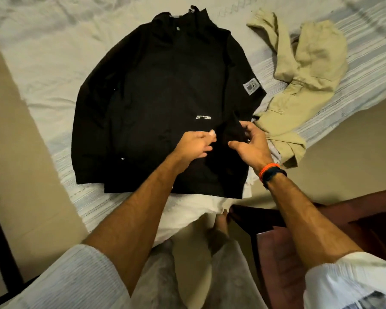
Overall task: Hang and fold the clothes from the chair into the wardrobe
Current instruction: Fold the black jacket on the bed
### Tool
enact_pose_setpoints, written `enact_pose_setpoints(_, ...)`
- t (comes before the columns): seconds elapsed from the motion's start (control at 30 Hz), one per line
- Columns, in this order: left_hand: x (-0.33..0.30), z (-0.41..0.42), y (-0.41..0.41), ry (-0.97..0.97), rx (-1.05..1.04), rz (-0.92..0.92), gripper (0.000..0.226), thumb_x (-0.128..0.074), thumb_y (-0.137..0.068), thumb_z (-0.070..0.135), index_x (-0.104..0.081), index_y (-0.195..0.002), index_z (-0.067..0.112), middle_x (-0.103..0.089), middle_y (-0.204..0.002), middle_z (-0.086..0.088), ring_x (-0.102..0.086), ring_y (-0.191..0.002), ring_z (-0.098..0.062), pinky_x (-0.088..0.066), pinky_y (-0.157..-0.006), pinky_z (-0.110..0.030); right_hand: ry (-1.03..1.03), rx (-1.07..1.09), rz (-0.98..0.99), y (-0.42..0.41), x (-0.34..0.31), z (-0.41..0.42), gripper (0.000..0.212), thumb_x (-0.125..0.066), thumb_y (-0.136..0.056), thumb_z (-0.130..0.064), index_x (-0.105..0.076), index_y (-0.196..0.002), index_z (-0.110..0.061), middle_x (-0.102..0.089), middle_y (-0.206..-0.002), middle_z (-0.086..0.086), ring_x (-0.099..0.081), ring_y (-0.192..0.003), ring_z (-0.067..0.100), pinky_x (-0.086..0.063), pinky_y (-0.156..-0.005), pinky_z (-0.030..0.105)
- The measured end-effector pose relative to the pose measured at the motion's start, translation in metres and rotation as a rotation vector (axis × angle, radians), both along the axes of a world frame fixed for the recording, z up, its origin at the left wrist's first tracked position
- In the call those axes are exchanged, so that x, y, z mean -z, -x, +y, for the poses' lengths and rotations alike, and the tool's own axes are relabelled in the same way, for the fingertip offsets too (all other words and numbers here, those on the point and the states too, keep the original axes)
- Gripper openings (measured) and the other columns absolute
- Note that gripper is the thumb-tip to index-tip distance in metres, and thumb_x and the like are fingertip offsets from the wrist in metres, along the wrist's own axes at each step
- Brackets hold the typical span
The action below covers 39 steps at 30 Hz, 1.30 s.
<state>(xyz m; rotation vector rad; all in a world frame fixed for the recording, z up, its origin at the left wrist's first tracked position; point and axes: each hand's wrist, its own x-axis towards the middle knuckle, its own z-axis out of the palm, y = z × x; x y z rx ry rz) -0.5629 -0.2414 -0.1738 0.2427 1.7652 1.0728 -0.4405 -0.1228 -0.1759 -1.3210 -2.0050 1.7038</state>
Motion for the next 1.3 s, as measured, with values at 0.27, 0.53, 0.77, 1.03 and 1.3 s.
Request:
enact_pose_setpoints(0.27,0.02,-0.103,0.107,0.072,-0.349,-0.433,0.08,-0.04,-0.09,0.071,-0.055,-0.13,0.004,-0.06,-0.121,-0.015,-0.062,-0.074,-0.013,-0.051,-0.059,-0.03,-0.414,-0.41,-0.316,0.134,0.01,-0.156,0.069,-0.065,-0.073,-0.016,-0.052,-0.14,-0.029,-0.068,-0.122,0.009,-0.062,-0.113,0.031,-0.051,-0.093,0.036)
enact_pose_setpoints(0.53,0.101,-0.199,0.16,0.356,-0.304,-0.2,0.042,-0.073,-0.087,0.021,-0.06,-0.125,0.008,-0.068,-0.115,-0.006,-0.063,-0.108,-0.022,-0.053,-0.09,-0.044,-0.069,-0.682,-0.437,0.146,0.076,-0.226,0.083,-0.082,-0.075,-0.023,-0.039,-0.147,-0.017,-0.056,-0.136,0.011,-0.051,-0.127,0.026,-0.04,-0.104,0.028)
enact_pose_setpoints(0.77,0.121,-0.211,0.163,0.376,-0.162,-0.082,0.016,-0.072,-0.085,0.005,-0.067,-0.095,0.017,-0.071,-0.104,-0.004,-0.067,-0.099,-0.02,-0.059,-0.077,-0.037,0.077,0.138,-0.518,0.142,0.11,-0.258,0.061,-0.082,-0.078,-0.024,-0.046,-0.124,-0.007,-0.047,-0.127,0.011,-0.057,-0.102,0.026,-0.047,-0.093,0.031)
enact_pose_setpoints(1.03,0.123,-0.228,0.167,0.428,-0.037,0.091,0.011,-0.077,-0.079,0.014,-0.067,-0.083,0.017,-0.072,-0.099,-0.007,-0.068,-0.096,-0.025,-0.058,-0.089,-0.039,0.413,0.339,-0.444,0.143,0.144,-0.272,0.06,-0.088,-0.048,-0.044,-0.057,-0.091,-0.017,-0.062,-0.089,0.007,-0.062,-0.081,0.021,-0.057,-0.089,0.047)
enact_pose_setpoints(1.3,0.11,-0.242,0.153,0.49,0.069,0.365,0.052,-0.078,-0.081,0.026,-0.054,-0.125,0.012,-0.064,-0.115,-0.008,-0.064,-0.104,-0.023,-0.054,-0.085,-0.029,0.177,0.194,-0.558,0.141,0.128,-0.279,0.053,-0.085,-0.076,-0.03,-0.057,-0.115,-0.007,-0.06,-0.08,-0.007,-0.06,-0.09,0.015,-0.044,-0.082,0.021)
